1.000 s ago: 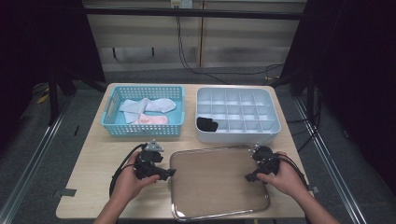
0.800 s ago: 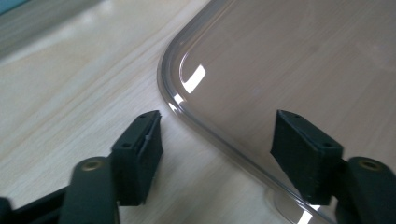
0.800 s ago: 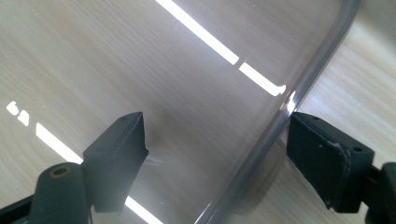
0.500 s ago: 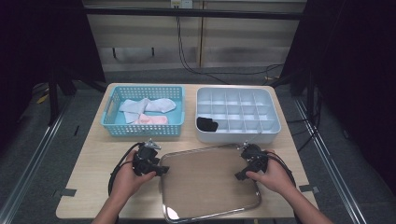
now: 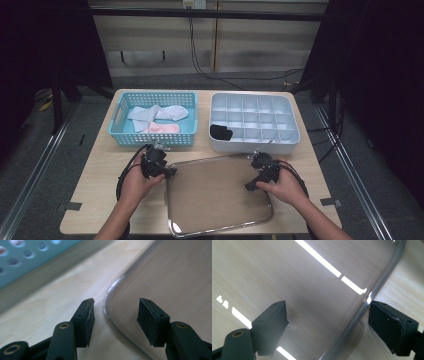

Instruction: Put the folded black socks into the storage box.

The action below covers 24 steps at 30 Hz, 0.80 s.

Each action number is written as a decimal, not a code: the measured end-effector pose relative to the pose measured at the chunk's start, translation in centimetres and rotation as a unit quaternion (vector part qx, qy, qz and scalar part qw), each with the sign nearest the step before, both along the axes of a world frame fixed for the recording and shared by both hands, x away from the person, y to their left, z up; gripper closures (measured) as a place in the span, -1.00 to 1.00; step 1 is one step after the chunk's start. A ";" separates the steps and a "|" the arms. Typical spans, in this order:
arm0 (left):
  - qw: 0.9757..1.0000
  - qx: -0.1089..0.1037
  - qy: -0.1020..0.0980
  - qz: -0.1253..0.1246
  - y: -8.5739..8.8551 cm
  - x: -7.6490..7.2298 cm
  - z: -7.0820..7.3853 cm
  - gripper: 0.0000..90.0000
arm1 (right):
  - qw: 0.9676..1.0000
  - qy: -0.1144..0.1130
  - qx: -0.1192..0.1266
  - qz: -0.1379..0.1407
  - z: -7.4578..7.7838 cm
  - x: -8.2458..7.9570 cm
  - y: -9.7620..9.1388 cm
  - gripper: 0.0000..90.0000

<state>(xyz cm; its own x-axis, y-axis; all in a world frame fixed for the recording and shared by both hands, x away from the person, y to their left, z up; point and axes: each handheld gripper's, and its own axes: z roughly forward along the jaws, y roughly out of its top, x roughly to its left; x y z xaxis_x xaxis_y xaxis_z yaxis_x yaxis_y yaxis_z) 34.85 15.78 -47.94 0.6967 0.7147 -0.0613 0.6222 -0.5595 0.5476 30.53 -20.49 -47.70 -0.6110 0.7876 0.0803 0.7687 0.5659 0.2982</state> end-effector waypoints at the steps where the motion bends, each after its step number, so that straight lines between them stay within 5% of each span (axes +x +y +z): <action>1: 1.000 0.001 -0.002 0.005 0.1 0.2 0.0 0.06 | 1.000 0.002 0.000 -0.001 0.0 0.0 0.2 -0.68; 24: 0.998 0.009 -0.018 0.061 1.5 2.8 0.0 0.08 | 0.999 0.005 0.010 0.031 0.1 -0.6 1.4 -0.61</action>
